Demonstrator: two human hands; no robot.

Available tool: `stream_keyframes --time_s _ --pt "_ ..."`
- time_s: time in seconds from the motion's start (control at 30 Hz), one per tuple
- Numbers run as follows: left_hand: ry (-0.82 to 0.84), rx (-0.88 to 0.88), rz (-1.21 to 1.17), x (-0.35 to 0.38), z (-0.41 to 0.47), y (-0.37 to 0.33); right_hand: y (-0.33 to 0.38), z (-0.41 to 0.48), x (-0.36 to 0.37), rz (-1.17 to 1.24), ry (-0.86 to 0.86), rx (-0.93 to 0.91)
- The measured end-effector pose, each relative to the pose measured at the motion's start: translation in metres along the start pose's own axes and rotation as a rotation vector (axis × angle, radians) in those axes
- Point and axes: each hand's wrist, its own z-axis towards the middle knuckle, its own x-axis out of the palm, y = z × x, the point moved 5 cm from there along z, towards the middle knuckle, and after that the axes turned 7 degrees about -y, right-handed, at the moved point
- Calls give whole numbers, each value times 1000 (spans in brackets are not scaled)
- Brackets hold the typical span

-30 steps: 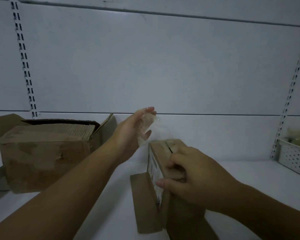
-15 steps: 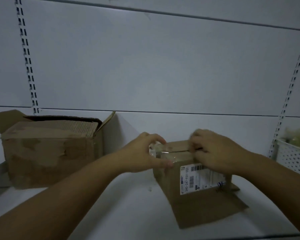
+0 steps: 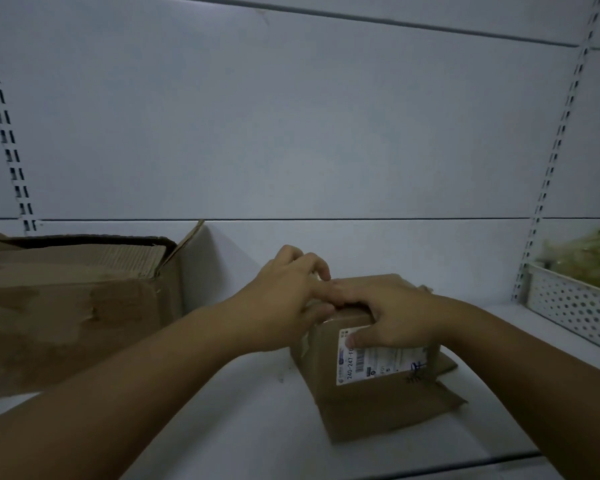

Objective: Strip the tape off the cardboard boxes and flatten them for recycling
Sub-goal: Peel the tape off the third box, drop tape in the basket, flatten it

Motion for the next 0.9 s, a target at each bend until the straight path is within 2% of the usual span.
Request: stream_keyframes --time_s 0.1,0.4,0.53,0.63,0.8,0.9 --pt "99 45 61 2 10 1 -2 1 0 4 21 16" --pt "363 130 36 -1 35 -7 -8 4 1 -7 35 60" --pt "390 108 39 -3 38 -5 -10 4 2 20 38 56" --pt "188 8 -69 -18 31 5 -18 2 1 -5 48 60" --pt "-343 -280 -540 -56 -3 29 -30 -3 -5 108 155 54" --pt "-711 -431 -476 -57 -38 42 -31 0 -5 180 164 60"
